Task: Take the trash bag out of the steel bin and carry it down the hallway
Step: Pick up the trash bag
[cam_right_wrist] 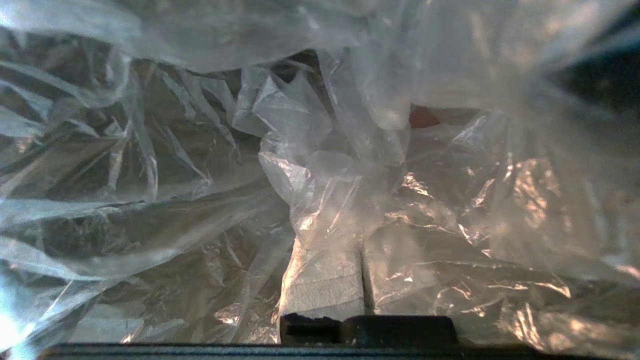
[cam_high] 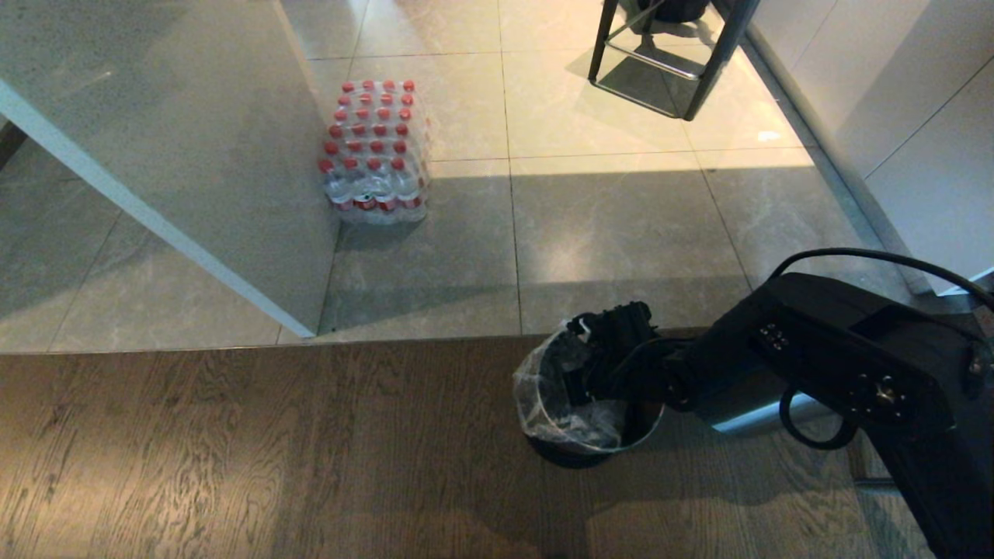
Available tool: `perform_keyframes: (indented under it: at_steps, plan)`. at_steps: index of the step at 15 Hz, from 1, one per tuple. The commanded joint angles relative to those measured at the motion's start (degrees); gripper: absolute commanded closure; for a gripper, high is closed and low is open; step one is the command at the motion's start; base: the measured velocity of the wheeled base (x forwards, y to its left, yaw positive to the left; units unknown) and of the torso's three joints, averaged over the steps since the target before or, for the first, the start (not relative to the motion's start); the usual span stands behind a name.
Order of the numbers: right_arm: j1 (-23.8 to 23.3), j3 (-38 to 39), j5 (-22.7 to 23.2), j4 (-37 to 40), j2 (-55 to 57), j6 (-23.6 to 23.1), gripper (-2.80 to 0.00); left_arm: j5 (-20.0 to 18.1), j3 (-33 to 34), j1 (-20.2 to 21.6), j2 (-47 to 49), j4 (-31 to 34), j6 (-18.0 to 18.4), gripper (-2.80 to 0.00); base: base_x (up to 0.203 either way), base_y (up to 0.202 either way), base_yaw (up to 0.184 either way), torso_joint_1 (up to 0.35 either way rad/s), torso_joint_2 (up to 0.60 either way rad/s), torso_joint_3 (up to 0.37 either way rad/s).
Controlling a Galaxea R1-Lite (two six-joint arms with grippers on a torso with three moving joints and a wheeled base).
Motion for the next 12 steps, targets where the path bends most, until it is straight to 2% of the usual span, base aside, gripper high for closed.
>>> perform_keyframes:
  at_steps: [1,5,12]
  plan:
    - [-0.18,1.04,0.19,-0.03,-2.60,0.02,0.00,0.00,0.00,0.00,0.00,0.01,0.00,0.00,0.000,0.000,0.000,0.000,0.00,0.000]
    - [-1.07,4.35,0.30,1.65,-9.22,-0.03,0.00,0.00,0.00,0.00,0.00,0.00,0.00,0.00,0.000,0.000,0.000,0.000,0.00,0.000]
    - [-2.01,15.47,0.13,2.84,-22.02,0.00,0.00,0.00,0.00,0.00,0.00,0.01,0.00,0.00,0.000,0.000,0.000,0.000,0.00,0.000]
